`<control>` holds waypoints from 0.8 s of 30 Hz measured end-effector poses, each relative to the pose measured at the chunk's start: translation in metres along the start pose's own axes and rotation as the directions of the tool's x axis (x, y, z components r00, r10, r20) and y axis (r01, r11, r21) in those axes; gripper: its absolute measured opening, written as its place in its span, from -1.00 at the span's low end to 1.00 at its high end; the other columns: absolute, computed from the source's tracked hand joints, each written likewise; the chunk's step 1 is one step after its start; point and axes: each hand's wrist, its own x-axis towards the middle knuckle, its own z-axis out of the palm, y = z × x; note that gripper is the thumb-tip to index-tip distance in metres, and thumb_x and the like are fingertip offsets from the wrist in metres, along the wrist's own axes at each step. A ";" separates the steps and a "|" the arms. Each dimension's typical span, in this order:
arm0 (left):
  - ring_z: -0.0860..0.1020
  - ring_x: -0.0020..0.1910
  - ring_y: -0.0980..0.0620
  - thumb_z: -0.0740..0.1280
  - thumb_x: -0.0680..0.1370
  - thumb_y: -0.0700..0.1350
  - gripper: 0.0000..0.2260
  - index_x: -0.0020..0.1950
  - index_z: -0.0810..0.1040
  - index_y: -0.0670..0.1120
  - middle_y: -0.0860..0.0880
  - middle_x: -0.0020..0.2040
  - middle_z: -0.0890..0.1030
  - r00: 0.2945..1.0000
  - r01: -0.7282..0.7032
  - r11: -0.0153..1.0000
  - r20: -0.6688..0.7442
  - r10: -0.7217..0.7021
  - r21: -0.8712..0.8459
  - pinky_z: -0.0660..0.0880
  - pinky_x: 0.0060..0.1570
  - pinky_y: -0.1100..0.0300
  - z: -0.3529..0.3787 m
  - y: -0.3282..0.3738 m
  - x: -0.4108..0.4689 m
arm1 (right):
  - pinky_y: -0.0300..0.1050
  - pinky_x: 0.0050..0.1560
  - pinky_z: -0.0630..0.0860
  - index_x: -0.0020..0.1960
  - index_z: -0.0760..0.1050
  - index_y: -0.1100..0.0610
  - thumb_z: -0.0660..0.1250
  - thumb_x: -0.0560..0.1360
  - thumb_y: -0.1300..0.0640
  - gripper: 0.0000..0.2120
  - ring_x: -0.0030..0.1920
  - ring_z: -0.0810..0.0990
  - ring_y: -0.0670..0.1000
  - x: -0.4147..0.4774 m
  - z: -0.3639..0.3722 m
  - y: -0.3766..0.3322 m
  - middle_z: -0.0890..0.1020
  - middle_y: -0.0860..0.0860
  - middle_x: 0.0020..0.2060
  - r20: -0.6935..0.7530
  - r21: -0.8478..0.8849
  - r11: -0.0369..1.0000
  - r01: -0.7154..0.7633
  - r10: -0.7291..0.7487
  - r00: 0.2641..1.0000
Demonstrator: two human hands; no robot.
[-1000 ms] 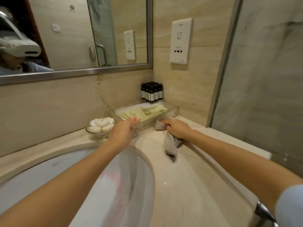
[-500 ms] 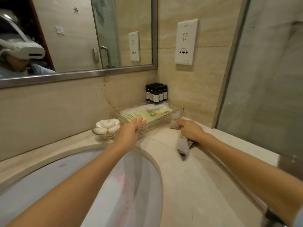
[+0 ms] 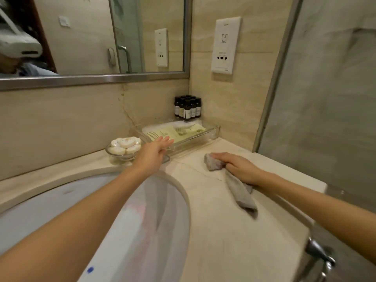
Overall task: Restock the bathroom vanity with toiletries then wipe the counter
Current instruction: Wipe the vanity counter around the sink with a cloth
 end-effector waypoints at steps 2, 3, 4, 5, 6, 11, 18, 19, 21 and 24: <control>0.23 0.48 0.06 0.12 0.57 -0.39 -0.58 0.37 0.45 -0.09 0.00 0.43 0.37 1.000 -0.023 1.000 -0.003 0.023 0.002 0.12 0.48 0.16 0.000 -0.002 0.001 | -0.35 0.29 0.18 0.43 0.33 0.11 0.08 0.51 0.38 -0.49 0.42 0.32 0.05 0.031 -0.007 0.021 0.37 0.05 0.42 -0.085 -0.020 0.990 -0.137 0.135 0.987; 0.23 0.48 0.07 0.12 0.57 -0.38 -0.58 0.37 0.45 -0.09 0.00 0.43 0.37 1.000 -0.026 1.000 -0.005 0.026 -0.001 0.12 0.48 0.17 -0.001 -0.002 0.001 | -0.28 0.30 0.22 0.43 0.34 0.09 0.07 0.53 0.36 -0.50 0.42 0.33 0.07 0.048 -0.006 0.026 0.37 0.06 0.42 -0.124 -0.026 0.983 -0.184 0.179 0.976; 0.23 0.48 0.08 0.13 0.58 -0.37 -0.59 0.37 0.45 -0.08 0.01 0.43 0.37 1.000 -0.030 1.000 -0.006 0.030 -0.004 0.12 0.48 0.16 -0.001 -0.002 0.001 | -0.21 0.31 0.26 0.43 0.33 0.07 0.06 0.54 0.33 -0.51 0.41 0.34 0.09 0.060 -0.004 0.029 0.37 0.07 0.42 -0.161 -0.040 0.973 -0.226 0.217 0.963; 0.23 0.48 0.08 0.13 0.58 -0.36 -0.59 0.37 0.45 -0.06 0.03 0.43 0.37 0.999 -0.033 0.999 -0.009 0.033 -0.003 0.12 0.49 0.15 0.000 -0.001 0.000 | -0.16 0.31 0.29 0.44 0.33 0.06 0.06 0.54 0.31 -0.51 0.41 0.34 0.10 0.070 -0.001 0.029 0.36 0.08 0.43 -0.189 -0.067 0.963 -0.263 0.246 0.951; 0.23 0.48 0.08 0.14 0.58 -0.35 -0.59 0.37 0.45 -0.05 0.04 0.43 0.37 0.999 -0.033 0.999 -0.016 0.033 0.001 0.13 0.49 0.13 0.000 -0.002 -0.001 | -0.12 0.31 0.31 0.44 0.32 0.05 0.07 0.54 0.30 -0.51 0.40 0.34 0.11 0.076 0.004 0.025 0.36 0.08 0.43 -0.203 -0.103 0.952 -0.288 0.264 0.943; 0.19 0.51 0.04 0.14 0.56 -0.39 -0.54 0.41 0.40 -0.04 0.02 0.47 0.31 0.999 0.052 0.996 -0.009 -0.052 0.076 0.12 0.49 0.08 -0.001 0.015 -0.005 | -0.10 0.38 0.24 0.46 0.28 0.03 0.05 0.53 0.30 -0.48 0.44 0.28 0.07 0.055 0.022 -0.019 0.31 0.02 0.46 -0.165 -0.159 0.964 -0.213 0.187 0.969; -0.05 0.55 -0.09 0.11 0.52 -0.40 -0.35 0.56 0.01 -0.08 0.01 0.58 -0.10 0.976 0.214 0.951 -0.017 -0.216 0.225 0.11 0.49 0.00 -0.003 0.062 -0.069 | -0.16 0.40 0.16 0.50 0.21 -0.01 -0.05 0.47 0.10 -0.42 0.47 0.19 0.01 -0.016 0.043 -0.085 0.24 -0.02 0.49 0.000 -0.183 0.982 0.041 -0.041 0.999; -0.03 0.55 -0.11 0.10 0.53 -0.38 -0.37 0.56 0.02 -0.07 0.03 0.57 -0.09 0.973 0.225 0.948 -0.010 -0.229 0.227 0.17 0.47 0.00 -0.008 0.062 -0.088 | -0.16 0.39 0.18 0.49 0.23 -0.02 -0.07 0.42 0.06 -0.38 0.47 0.20 0.01 -0.026 0.044 -0.091 0.25 -0.04 0.49 0.006 -0.178 0.982 0.058 -0.058 0.998; 0.02 0.54 -0.09 0.07 0.54 -0.37 -0.43 0.54 0.09 -0.09 0.04 0.57 -0.07 0.956 0.282 0.919 -0.002 -0.293 0.275 0.20 0.45 0.03 -0.023 0.057 -0.125 | -0.15 0.35 0.26 0.43 0.34 -0.03 -0.05 0.44 0.00 -0.42 0.42 0.27 -0.03 -0.047 0.050 -0.107 0.33 -0.07 0.44 0.016 -0.156 0.979 0.131 -0.130 0.991; 0.04 0.54 -0.13 0.07 0.56 -0.34 -0.48 0.53 0.14 -0.12 0.02 0.57 -0.07 0.915 0.388 0.847 -0.037 -0.403 0.363 0.16 0.44 0.05 -0.057 0.053 -0.178 | -0.14 0.24 0.36 0.20 0.56 -0.06 0.04 0.59 0.01 -0.64 0.28 0.41 -0.07 -0.078 0.067 -0.137 0.51 -0.11 0.24 0.064 -0.154 0.955 0.255 -0.248 0.967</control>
